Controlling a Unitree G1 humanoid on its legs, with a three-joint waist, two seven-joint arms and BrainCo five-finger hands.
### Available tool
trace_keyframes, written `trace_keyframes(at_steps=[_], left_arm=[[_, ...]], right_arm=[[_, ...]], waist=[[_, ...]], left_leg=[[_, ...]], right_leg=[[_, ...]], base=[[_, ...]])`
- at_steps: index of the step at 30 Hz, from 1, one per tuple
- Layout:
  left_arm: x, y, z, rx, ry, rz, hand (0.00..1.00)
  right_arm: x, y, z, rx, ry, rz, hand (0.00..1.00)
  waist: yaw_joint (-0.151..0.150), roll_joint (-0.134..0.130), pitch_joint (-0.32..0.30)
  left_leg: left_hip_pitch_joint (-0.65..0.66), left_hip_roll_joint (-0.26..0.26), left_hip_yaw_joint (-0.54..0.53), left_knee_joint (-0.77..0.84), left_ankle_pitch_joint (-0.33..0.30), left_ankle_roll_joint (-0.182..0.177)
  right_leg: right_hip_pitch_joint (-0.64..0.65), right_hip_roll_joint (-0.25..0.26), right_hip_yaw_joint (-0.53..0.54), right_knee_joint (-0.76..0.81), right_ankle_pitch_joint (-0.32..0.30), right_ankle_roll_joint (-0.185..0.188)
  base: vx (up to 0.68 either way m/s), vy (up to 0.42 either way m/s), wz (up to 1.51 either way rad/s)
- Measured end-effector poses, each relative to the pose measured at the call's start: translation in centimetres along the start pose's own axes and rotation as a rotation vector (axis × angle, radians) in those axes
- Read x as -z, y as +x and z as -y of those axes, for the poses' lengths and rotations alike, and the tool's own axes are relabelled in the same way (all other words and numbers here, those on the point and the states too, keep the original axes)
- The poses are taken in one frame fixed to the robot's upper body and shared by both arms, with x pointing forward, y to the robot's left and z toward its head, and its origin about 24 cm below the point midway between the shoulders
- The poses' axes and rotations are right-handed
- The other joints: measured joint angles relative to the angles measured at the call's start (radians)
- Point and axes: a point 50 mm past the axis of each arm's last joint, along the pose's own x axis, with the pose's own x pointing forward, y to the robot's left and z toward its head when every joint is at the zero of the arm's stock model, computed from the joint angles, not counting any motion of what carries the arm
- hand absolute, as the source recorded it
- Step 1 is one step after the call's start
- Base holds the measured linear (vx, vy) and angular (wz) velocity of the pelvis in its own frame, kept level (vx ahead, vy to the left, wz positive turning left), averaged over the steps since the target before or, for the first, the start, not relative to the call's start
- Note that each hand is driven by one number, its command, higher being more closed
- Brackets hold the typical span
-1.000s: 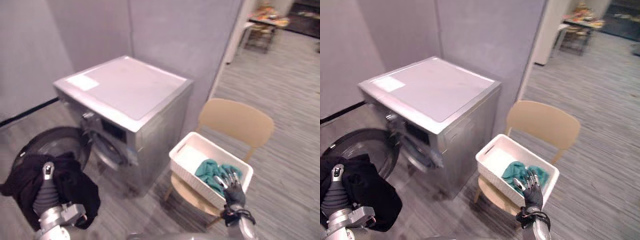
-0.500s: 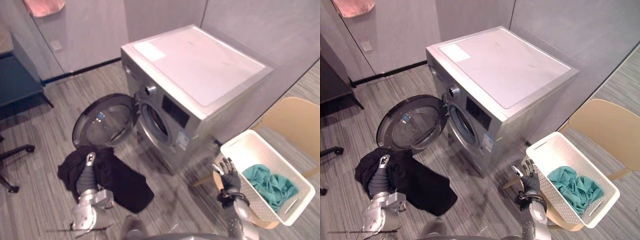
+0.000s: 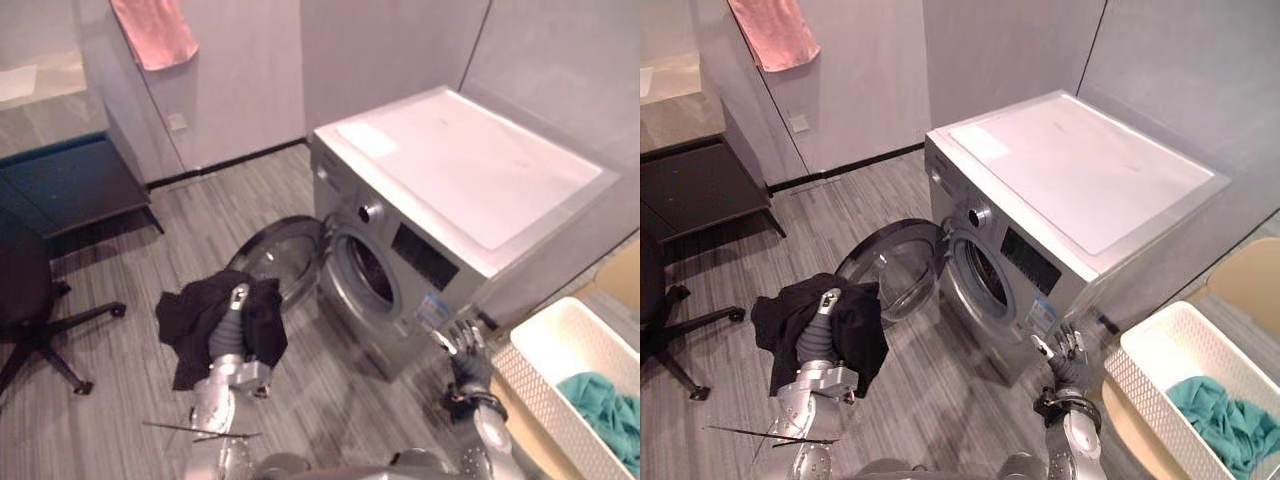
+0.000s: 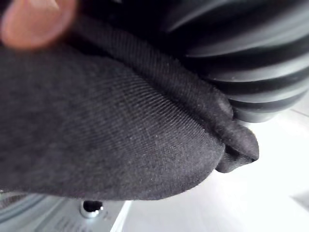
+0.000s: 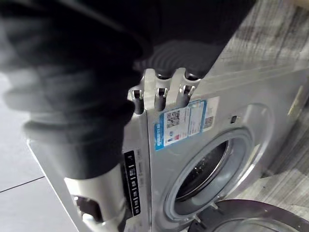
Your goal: Pick up the laundry basket with both hands and put the clothes into the washing machine.
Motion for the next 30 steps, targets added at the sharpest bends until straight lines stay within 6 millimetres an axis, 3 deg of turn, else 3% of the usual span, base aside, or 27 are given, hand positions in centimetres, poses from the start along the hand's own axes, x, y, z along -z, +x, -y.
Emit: trace_keyframes(at_steps=[2, 4, 11, 13, 15, 17, 18, 19, 22, 23, 25, 26, 27, 28, 30], left_arm=[[0.3, 0.0, 0.3, 0.013, -0.006, -0.011, 1.0], [0.8, -0.1, 0.4, 0.014, -0.006, -0.036, 1.0], [0.8, -0.1, 0.6, 0.036, -0.01, -0.035, 1.0], [0.8, -0.1, 0.6, 0.038, -0.01, -0.036, 1.0], [0.9, -0.3, 0.5, 0.034, -0.01, -0.042, 1.0], [1.0, -1.0, -0.6, -0.013, -0.001, -0.056, 1.0], [1.0, -1.2, -0.9, -0.028, 0.003, -0.057, 1.0], [1.0, -1.2, -1.0, -0.033, 0.004, -0.057, 1.0], [1.1, -1.4, -1.2, -0.038, 0.003, -0.062, 1.0], [1.1, -1.4, -1.2, -0.037, 0.003, -0.064, 1.0], [1.2, -1.4, -0.9, -0.026, -0.001, -0.066, 1.0], [1.3, -1.4, -0.5, -0.013, -0.006, -0.071, 1.0], [1.3, -1.4, -0.5, -0.014, -0.007, -0.073, 1.0], [1.3, -1.4, -0.9, -0.032, -0.001, -0.07, 1.0], [1.2, -1.3, -0.9, -0.036, 0.0, -0.066, 1.0]], right_arm=[[0.2, -0.2, 0.0, 0.003, 0.008, -0.009, 0.0], [0.1, -0.1, 0.0, 0.005, 0.025, -0.006, 0.0], [0.4, -0.2, -1.1, -0.036, 0.024, -0.017, 0.0], [1.0, -0.5, -1.5, -0.055, 0.021, -0.039, 0.0], [1.0, -0.8, -1.2, -0.054, 0.011, -0.045, 0.0], [1.6, -1.2, -1.6, -0.073, 0.009, -0.067, 0.0], [1.5, -1.3, -2.0, -0.084, 0.012, -0.062, 0.0], [1.1, -1.3, -2.2, -0.093, 0.014, -0.048, 0.0], [1.1, -1.3, -2.3, -0.097, 0.014, -0.047, 0.0], [1.1, -1.3, -2.2, -0.093, 0.012, -0.048, 0.0], [1.1, -1.3, -1.9, -0.081, 0.008, -0.046, 0.0], [0.9, -1.5, -1.0, -0.031, 0.012, -0.03, 0.0], [0.9, -1.6, -0.1, 0.011, 0.009, -0.023, 0.0], [1.4, -1.7, 0.4, 0.035, 0.01, -0.047, 0.0], [1.7, -1.9, 1.2, 0.073, 0.016, -0.057, 0.0]], waist=[[-0.008, -0.016, -0.01], [0.008, 0.012, -0.011], [0.016, 0.021, -0.023], [0.027, 0.03, -0.006], [0.043, 0.061, 0.017], [0.038, 0.055, 0.004], [0.041, 0.045, -0.002], [0.042, 0.045, -0.002], [0.04, 0.022, -0.009], [0.037, 0.009, -0.015], [0.034, 0.014, -0.023], [0.032, 0.046, -0.043], [0.027, 0.045, -0.053], [0.005, 0.016, -0.064], [0.005, -0.018, -0.073]], left_leg=[[-0.024, 0.009, 0.025, 0.034, -0.01, -0.022], [-0.019, 0.04, 0.086, 0.01, 0.002, -0.046], [0.048, 0.084, 0.2, 0.012, -0.003, -0.059], [-0.035, 0.129, 0.224, 0.278, -0.014, -0.064], [-0.098, 0.185, 0.215, 0.511, 0.021, -0.058], [-0.14, 0.192, 0.217, 0.602, 0.099, -0.057], [-0.154, 0.19, 0.217, 0.625, 0.097, -0.052], [-0.161, 0.2, 0.207, 0.606, 0.063, -0.025], [-0.16, 0.236, 0.169, 0.45, 0.026, -0.016], [-0.138, 0.247, 0.16, 0.322, 0.029, -0.021], [-0.095, 0.265, 0.161, 0.101, 0.081, -0.049], [-0.078, 0.275, 0.15, -0.002, 0.232, -0.035], [-0.06, 0.263, 0.148, -0.025, 0.206, -0.127], [-0.04, 0.231, 0.16, -0.068, 0.191, -0.15], [-0.016, 0.184, 0.181, -0.12, 0.192, -0.151]], right_leg=[[0.035, 0.055, 0.04, -0.144, 0.0, -0.018], [0.055, 0.104, 0.08, -0.232, 0.016, -0.048], [0.134, 0.165, 0.156, -0.339, 0.029, -0.071], [0.182, 0.187, 0.177, -0.378, 0.03, -0.074], [0.224, 0.213, 0.203, -0.368, 0.008, -0.087], [0.229, 0.204, 0.241, -0.361, -0.004, -0.085], [0.226, 0.193, 0.258, -0.361, -0.003, -0.085], [0.22, 0.184, 0.279, -0.361, -0.003, -0.085], [0.212, 0.14, 0.314, -0.358, 0.013, -0.057], [0.212, 0.114, 0.32, -0.359, 0.019, -0.046], [0.22, 0.088, 0.321, -0.37, 0.032, -0.021], [0.226, 0.086, 0.324, -0.381, 0.027, 0.022], [0.233, 0.075, 0.331, -0.392, 0.014, 0.053], [0.242, 0.04, 0.336, -0.408, 0.021, 0.068], [0.249, -0.003, 0.34, -0.441, 0.047, 0.089]], base=[[0.08, -0.176, 0.05], [0.04, -0.139, -0.42], [0.03, -0.046, -0.34], [-0.01, 0.012, -0.19], [-0.03, 0.072, -0.44], [0.03, 0.081, -0.51], [0.07, 0.076, -0.51], [0.09, 0.105, -0.54], [0.15, 0.15, -0.44], [0.19, 0.209, -0.21], [0.22, 0.298, -0.08], [0.22, 0.361, 0.04], [0.21, 0.375, 0.16], [0.2, 0.379, 0.17], [0.14, 0.288, 0.06]])
